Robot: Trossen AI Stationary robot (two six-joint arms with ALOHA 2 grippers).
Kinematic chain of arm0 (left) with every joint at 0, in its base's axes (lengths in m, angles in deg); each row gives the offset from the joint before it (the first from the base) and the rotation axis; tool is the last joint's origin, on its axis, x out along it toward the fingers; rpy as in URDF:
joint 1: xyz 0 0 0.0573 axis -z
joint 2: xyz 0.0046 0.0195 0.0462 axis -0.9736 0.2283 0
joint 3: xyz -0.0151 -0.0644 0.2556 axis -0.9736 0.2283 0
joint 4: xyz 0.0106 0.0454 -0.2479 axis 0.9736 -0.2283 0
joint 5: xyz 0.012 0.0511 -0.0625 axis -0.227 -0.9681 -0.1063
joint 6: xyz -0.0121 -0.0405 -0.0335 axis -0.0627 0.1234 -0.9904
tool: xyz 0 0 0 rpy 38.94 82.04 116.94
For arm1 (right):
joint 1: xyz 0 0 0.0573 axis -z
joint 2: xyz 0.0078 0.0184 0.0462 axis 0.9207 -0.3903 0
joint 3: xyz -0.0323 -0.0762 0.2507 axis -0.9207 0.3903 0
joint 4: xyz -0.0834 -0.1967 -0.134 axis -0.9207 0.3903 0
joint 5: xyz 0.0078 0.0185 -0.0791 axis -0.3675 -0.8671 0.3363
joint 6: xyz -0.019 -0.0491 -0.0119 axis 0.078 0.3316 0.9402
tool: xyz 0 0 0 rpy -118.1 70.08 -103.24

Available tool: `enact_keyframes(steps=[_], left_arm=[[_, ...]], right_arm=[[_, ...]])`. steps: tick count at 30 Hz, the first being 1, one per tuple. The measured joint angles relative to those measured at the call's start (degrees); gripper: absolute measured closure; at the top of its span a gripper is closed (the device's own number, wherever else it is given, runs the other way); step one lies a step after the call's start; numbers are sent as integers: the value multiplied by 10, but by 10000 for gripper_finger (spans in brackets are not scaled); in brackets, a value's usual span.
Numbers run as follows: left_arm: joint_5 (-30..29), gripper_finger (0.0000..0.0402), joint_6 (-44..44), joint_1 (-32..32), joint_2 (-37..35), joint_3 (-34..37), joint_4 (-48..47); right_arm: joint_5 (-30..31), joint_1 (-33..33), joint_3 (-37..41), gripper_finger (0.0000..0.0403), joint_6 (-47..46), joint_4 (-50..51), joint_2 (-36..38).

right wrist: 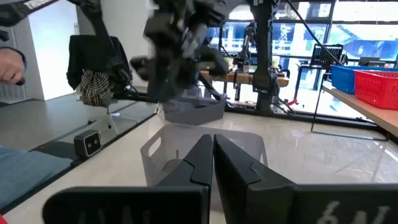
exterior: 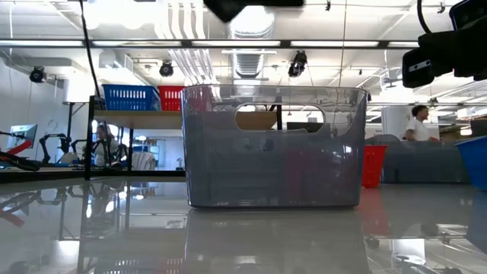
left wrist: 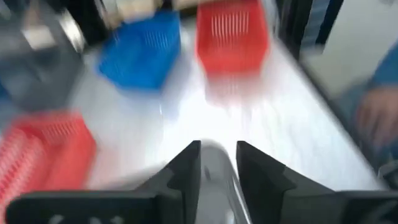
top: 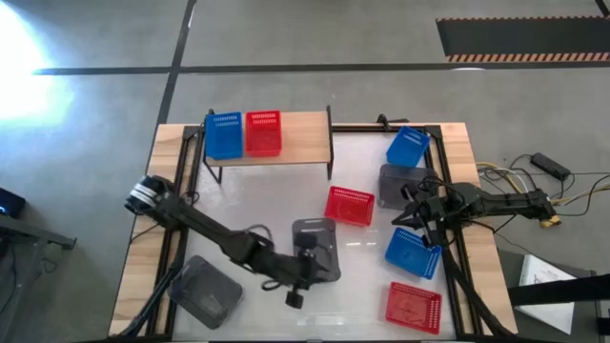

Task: Stack baskets on shelf by color
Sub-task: Put the middle black bin on the shelf

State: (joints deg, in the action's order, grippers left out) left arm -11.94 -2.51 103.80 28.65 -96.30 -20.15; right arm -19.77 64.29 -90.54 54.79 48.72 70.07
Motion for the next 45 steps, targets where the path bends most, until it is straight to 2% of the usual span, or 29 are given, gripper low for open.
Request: enact_keyframes(steps=[3, 7, 11, 14, 17, 20, 27, 32, 39, 45], left_arm=[[2, 267, -42, 3, 52, -76, -114], [6, 207, -104, 3, 107, -158, -199], [31, 162, -166, 3, 146, -194, -246], [41, 157, -203, 6, 162, -195, -256], [41, 177, -218, 7, 166, -185, -258], [39, 220, -217, 7, 166, -174, -258], [46, 385, -158, 4, 166, -172, -262], [59, 399, -152, 5, 132, -172, -285], [43, 401, -112, 14, 37, -175, -298], [-47, 401, -71, 9, -35, -176, -301]], right_arm=[[0, 0, 0, 394, 0, 0, 0], [0, 0, 0, 394, 0, 0, 0], [0, 0, 0, 394, 0, 0, 0], [0, 0, 0, 394, 0, 0, 0], [0, 0, 0, 394, 0, 0, 0], [0, 0, 0, 394, -1, 0, 0], [0, 0, 0, 394, 0, 0, 0], [0, 0, 0, 394, 0, 0, 0], [0, 0, 0, 394, 0, 0, 0], [0, 0, 0, 394, 0, 0, 0]])
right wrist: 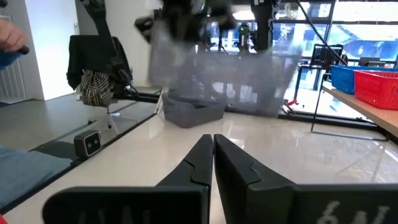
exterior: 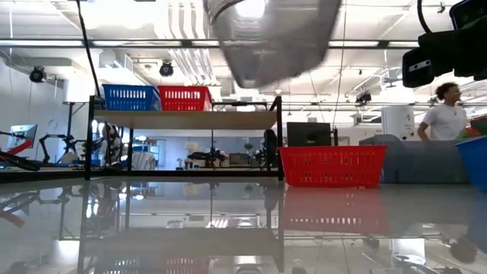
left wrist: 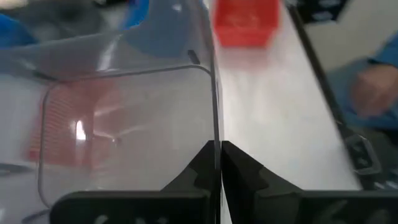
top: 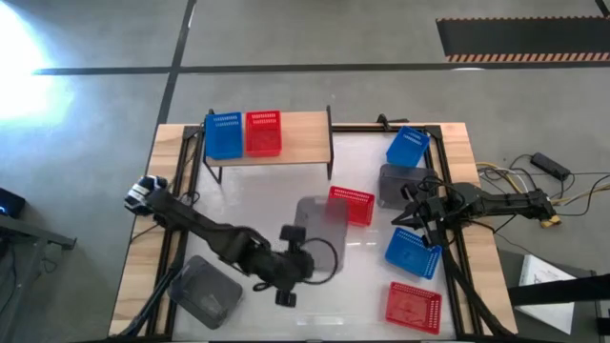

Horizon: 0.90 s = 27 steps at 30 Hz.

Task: Stack baskets on shelf by color
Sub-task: Put the middle black bin on the shelf

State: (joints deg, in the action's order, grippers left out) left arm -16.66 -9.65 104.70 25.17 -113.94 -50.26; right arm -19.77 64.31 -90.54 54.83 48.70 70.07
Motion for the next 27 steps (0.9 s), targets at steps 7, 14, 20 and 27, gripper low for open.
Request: enact_keyframes(steps=[7, 14, 20, 27], left_arm=[[-88, 401, 108, -71, -65, -2, 0], [-15, 402, 224, -236, -72, 0, 0], [103, 402, 237, -360, -59, 2, -15], [128, 401, 266, -422, -59, 2, -58]], right_arm=[[0, 0, 0, 394, -1, 0, 0], [0, 0, 0, 394, 0, 0, 0], [0, 0, 0, 394, -1, 0, 0], [0, 0, 0, 394, 0, 0, 0]])
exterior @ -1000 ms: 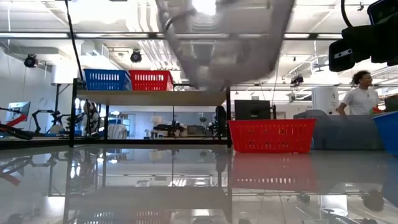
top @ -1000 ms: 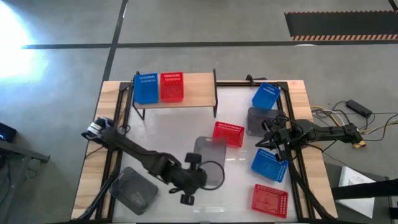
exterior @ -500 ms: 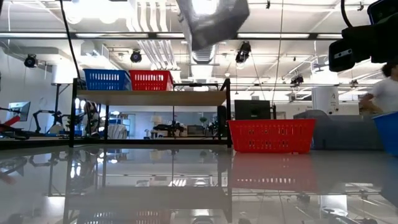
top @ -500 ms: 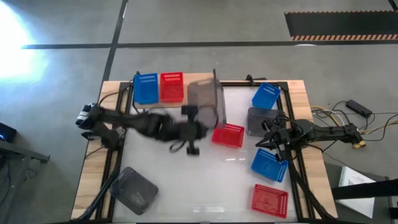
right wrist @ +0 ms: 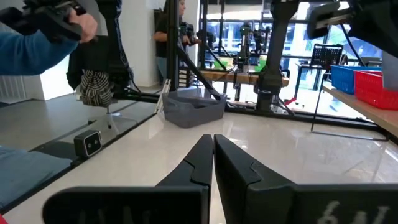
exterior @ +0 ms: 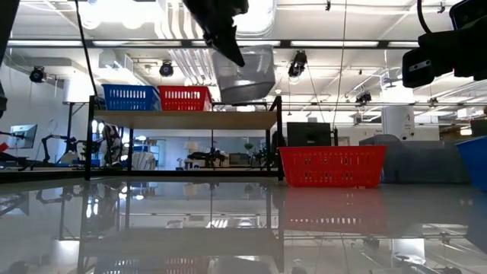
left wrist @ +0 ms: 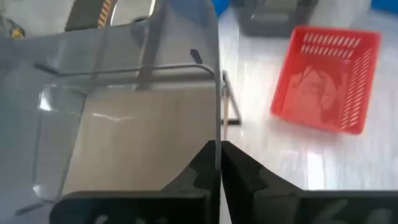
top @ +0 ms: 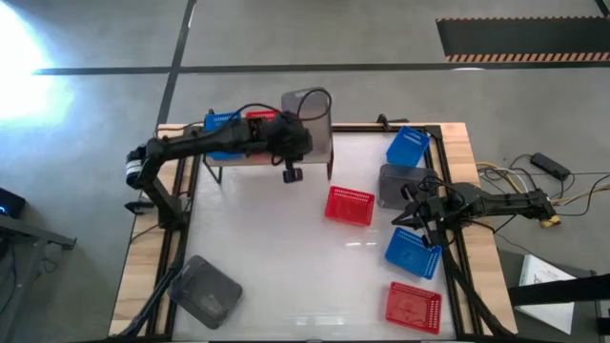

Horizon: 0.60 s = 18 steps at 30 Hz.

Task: Stack baskets on shelf by color
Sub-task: Put the middle black bin on the shelf

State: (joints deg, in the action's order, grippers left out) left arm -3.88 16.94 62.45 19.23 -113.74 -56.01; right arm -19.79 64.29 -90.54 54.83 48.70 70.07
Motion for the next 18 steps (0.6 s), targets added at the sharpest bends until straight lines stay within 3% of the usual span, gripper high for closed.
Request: enact_keyframes(steps=[7, 18], left_arm=[[25, 401, 30, -14, 15, 1, -5], [6, 401, 59, -21, 43, 2, -8]], right_arm=[[0, 0, 0, 394, -1, 0, 0], [0, 0, 0, 394, 0, 0, 0]])
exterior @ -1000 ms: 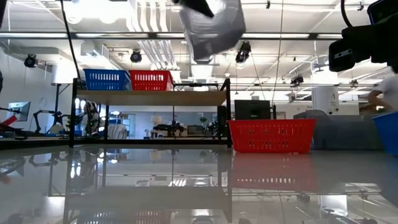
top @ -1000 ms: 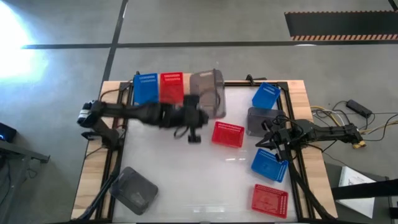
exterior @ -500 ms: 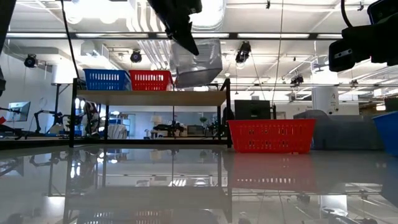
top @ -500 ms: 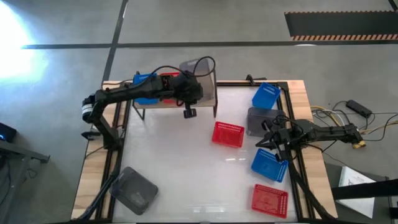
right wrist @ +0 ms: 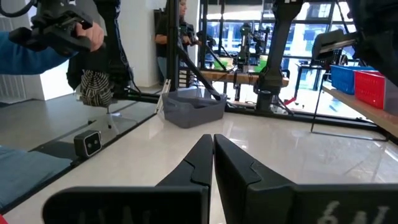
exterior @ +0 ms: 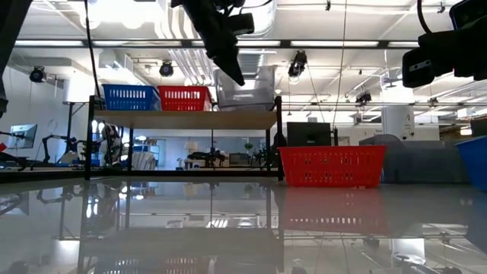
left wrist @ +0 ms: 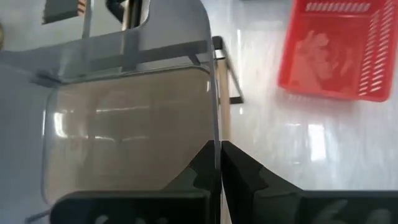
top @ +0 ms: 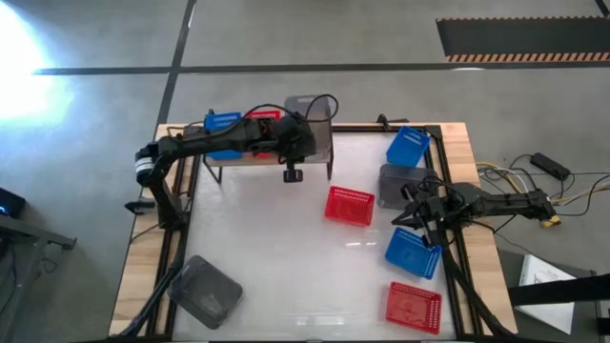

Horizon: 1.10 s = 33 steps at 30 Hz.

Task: Stack baskets on shelf by color
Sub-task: Put the middle black bin on the shelf

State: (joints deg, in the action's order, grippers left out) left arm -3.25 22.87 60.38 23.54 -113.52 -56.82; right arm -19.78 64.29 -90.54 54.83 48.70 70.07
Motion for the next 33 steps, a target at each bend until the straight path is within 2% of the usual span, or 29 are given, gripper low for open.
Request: enact_keyframes(steps=[27, 33], left_arm=[[-29, 400, -1, -1, 1, 30, 1], [-29, 355, -2, -1, -2, 29, 0]], right_arm=[[0, 0, 0, 394, 0, 0, 0], [0, 0, 0, 394, -1, 0, 0]])
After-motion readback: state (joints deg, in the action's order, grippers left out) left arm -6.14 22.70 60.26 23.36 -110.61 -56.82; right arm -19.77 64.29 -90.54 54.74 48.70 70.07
